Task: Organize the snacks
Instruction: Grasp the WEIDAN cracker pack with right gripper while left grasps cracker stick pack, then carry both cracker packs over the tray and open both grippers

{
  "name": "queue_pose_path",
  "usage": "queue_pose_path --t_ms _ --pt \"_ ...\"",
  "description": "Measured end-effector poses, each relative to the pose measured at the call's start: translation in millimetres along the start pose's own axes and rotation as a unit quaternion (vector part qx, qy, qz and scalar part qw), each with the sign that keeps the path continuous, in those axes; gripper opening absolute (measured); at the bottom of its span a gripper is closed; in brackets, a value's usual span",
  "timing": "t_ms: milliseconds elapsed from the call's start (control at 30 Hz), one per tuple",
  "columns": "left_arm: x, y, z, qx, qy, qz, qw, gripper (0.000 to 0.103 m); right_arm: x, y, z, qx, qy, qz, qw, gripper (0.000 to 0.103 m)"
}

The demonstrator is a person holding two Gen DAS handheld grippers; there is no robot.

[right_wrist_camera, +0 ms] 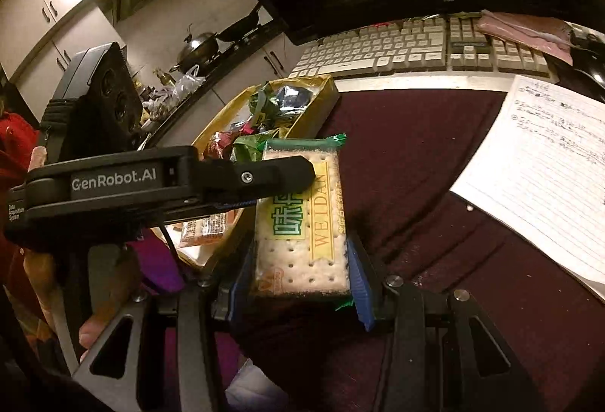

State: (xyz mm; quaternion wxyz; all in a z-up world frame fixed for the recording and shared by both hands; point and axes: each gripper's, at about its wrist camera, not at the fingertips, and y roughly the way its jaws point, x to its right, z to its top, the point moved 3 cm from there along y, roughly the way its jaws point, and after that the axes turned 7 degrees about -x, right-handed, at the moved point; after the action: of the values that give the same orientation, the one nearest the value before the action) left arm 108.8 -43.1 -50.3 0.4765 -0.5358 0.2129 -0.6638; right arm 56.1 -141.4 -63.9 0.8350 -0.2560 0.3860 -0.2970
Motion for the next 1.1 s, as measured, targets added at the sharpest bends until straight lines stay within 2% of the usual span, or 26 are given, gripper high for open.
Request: queue_pose_path --t_ms 167,333,533,733,967,1100 --pt "-8 -11 -1 0.01 0.002 0.013 0.9999 0.03 -10 9 1 -0.007 -0.015 0.001 1.0 0.046" --pt "-18 -25 2 0.024 -0.01 0.002 0.9997 0.028 -21 17 7 -0.014 -0.027 0.002 1.0 0.046" --pt "-34 -62 4 0.066 -0.015 -0.001 0.9977 0.026 -52 39 30 -0.025 -0.057 0.018 0.998 0.046" --pt "-73 -104 8 0.106 -0.049 0.012 0.9931 0.025 -90 66 48 -0.03 -0.097 0.051 0.994 0.046" --pt "-113 -121 25 0.119 -0.077 0.013 0.9898 0.023 -112 104 76 -0.054 -0.104 0.077 0.99 0.046" --pt "-127 -122 28 0.116 -0.083 0.016 0.9896 0.023 -115 117 80 -0.065 -0.103 0.078 0.989 0.046"
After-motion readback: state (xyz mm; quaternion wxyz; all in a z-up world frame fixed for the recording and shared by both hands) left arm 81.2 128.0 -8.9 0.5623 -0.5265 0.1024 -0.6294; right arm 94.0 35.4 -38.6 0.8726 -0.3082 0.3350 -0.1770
